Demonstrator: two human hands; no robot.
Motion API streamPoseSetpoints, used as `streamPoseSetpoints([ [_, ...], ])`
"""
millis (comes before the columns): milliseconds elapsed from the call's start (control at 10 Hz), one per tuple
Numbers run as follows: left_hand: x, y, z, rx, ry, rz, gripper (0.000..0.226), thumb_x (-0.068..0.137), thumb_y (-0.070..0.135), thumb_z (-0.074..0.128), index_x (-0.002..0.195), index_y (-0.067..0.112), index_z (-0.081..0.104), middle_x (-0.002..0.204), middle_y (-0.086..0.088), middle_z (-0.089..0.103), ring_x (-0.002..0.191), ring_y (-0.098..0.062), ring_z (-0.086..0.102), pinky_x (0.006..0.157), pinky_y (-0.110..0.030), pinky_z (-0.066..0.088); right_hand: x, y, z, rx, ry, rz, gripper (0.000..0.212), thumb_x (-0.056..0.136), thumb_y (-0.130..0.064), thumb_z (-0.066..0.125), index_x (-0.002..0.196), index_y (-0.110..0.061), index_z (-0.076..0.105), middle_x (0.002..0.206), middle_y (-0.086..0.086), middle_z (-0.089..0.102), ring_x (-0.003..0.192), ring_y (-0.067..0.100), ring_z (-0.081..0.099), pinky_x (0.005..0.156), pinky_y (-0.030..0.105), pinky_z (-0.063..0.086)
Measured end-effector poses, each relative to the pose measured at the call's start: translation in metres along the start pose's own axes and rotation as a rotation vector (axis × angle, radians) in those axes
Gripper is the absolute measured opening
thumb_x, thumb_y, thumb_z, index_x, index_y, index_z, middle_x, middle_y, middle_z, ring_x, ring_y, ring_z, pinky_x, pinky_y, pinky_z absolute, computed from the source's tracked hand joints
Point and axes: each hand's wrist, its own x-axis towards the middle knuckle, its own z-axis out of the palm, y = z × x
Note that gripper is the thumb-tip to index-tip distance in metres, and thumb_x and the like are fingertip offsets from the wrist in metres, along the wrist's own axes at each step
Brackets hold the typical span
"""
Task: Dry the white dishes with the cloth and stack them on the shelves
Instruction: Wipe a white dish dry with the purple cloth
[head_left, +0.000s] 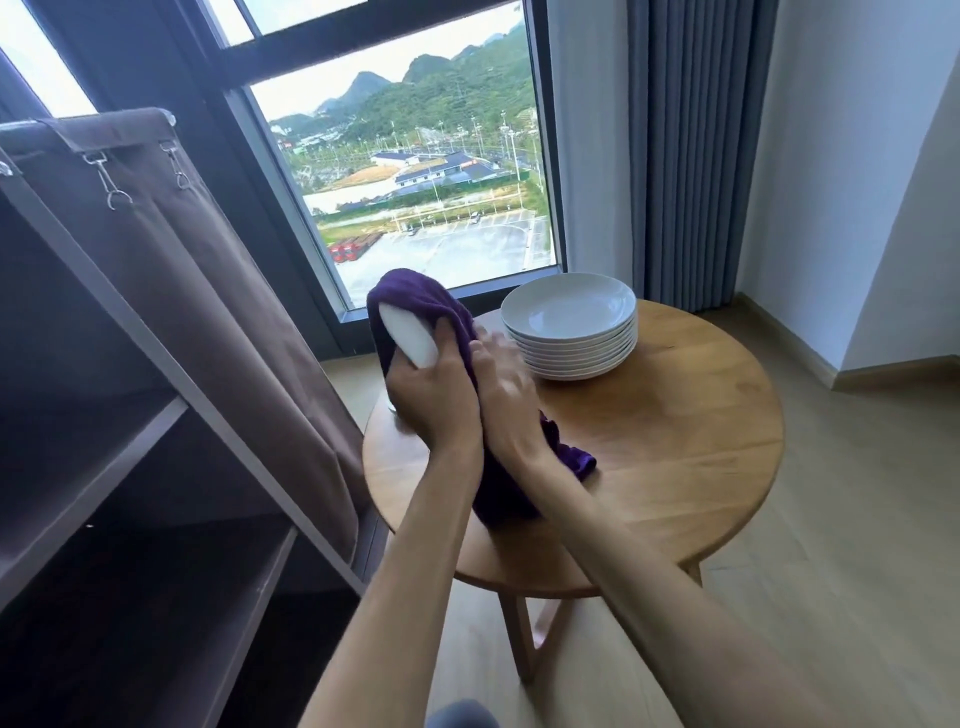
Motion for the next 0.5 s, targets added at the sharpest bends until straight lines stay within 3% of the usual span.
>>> streamPoseSetpoints([
  [100, -0.018, -0.003, 0.002, 0.304, -0.206, 0.142, 0.033, 0.103, 0.033, 0.057, 0.125, 0.011, 0.066, 0.116, -0.003, 0.073, 0.109, -0.018, 0.069, 0.101, -0.037, 0.053, -0.006, 0.004, 0.000, 0.205, -0.087, -0.048, 0.067, 0.095, -0.048, 0.027, 0.155, -0.020, 0.040, 0.160, 0.000, 0.038, 0.152, 0.012, 0.025, 0.126, 0.043, 0.016],
  [200, -0.012, -0.001, -0.001, -0.771, -0.259, -0.404, 0.047, 0.104, 0.051, 0.039, 0.125, 0.023, 0.070, 0.129, 0.001, 0.069, 0.126, -0.017, 0.059, 0.110, -0.029, 0.043, -0.008, 0.002, -0.001, 0.308, -0.186, -0.087, 0.067, 0.095, -0.048, 0.041, 0.156, -0.021, 0.036, 0.157, -0.003, 0.043, 0.148, 0.008, 0.032, 0.124, 0.037, 0.025],
  [300, -0.013, 0.001, -0.003, -0.268, -0.556, -0.234, 0.034, 0.099, 0.036, 0.047, 0.094, 0.024, 0.078, 0.099, -0.005, 0.074, 0.104, -0.024, 0.068, 0.094, -0.031, 0.052, -0.006, 0.000, 0.000, 0.410, -0.028, -0.090, 0.058, 0.082, -0.025, 0.064, 0.138, -0.014, 0.054, 0.122, 0.000, 0.067, 0.119, 0.009, 0.062, 0.099, 0.020, 0.048],
  [400, -0.006, -0.001, -0.010, 0.030, -0.635, -0.192, 0.040, 0.092, 0.004, 0.045, 0.095, 0.025, 0.078, 0.093, 0.000, 0.078, 0.099, -0.018, 0.072, 0.076, -0.018, 0.053, -0.002, 0.005, -0.009, 0.507, 0.100, 0.032, 0.030, 0.084, -0.011, 0.068, 0.114, -0.011, 0.067, 0.100, 0.009, 0.074, 0.098, 0.021, 0.072, 0.084, 0.029, 0.059],
  [500, 0.008, -0.001, -0.018, 0.606, -0.600, 0.068, 0.027, 0.087, 0.012, 0.064, 0.103, 0.029, 0.078, 0.095, 0.010, 0.075, 0.102, -0.013, 0.068, 0.083, -0.022, 0.051, -0.002, 0.021, -0.017, 0.568, 0.203, 0.187, 0.012, 0.087, -0.004, 0.060, 0.093, -0.010, 0.069, 0.080, 0.009, 0.070, 0.078, 0.024, 0.067, 0.071, 0.037, 0.055],
])
